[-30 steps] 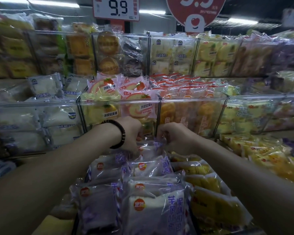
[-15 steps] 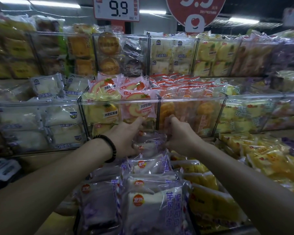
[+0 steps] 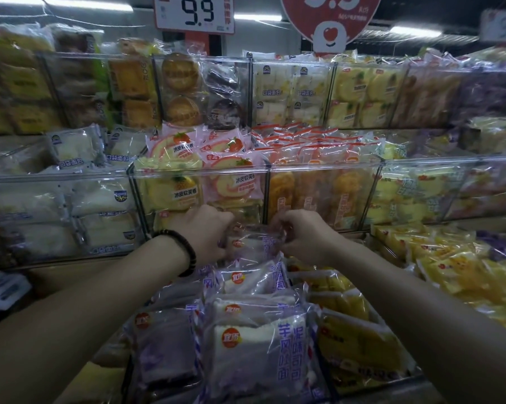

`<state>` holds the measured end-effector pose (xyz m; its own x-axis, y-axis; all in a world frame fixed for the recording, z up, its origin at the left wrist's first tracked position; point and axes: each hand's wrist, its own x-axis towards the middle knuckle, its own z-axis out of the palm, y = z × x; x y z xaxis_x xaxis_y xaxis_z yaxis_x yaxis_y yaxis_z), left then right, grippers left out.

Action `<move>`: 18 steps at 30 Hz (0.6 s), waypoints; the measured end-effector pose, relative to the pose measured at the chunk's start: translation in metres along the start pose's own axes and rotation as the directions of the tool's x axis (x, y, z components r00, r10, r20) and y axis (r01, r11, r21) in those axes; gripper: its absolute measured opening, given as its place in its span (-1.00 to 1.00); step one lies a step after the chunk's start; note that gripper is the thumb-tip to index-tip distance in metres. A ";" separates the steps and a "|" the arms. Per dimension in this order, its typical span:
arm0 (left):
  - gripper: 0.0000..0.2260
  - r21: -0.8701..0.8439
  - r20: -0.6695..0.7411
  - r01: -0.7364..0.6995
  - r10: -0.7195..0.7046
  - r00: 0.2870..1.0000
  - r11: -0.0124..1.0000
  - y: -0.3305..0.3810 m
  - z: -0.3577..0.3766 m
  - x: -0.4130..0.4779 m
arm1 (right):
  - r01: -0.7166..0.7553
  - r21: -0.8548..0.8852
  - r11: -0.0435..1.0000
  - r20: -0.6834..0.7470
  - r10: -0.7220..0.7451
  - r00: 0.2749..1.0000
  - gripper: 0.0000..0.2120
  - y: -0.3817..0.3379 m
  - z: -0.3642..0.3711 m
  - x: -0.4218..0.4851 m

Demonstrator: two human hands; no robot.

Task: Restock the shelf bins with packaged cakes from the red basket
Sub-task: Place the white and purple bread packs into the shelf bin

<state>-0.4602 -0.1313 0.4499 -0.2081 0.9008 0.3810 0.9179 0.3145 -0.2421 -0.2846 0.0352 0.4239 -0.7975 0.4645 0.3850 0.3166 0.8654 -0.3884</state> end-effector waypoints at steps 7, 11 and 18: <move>-0.82 0.156 0.318 -0.018 -0.033 0.947 0.988 0.019 0.002 0.001 | -0.017 -0.029 0.999 0.038 0.018 0.999 -0.59 0.001 0.008 0.003; -0.84 -0.023 0.201 0.053 -0.047 0.978 0.998 0.007 -0.009 0.003 | -0.032 0.035 0.999 -0.101 0.035 0.994 -0.76 -0.003 0.005 0.008; -0.49 -0.421 0.165 0.108 -0.041 0.985 0.901 -0.007 0.007 -0.010 | -0.094 0.173 0.980 -0.038 0.102 0.994 -0.86 -0.001 0.006 -0.003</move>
<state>-0.4672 -0.1405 0.4413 -0.2987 0.9241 0.2386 0.9464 0.2546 0.1986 -0.2856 0.0320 0.4184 -0.7410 0.5571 0.3748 0.2962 0.7722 -0.5621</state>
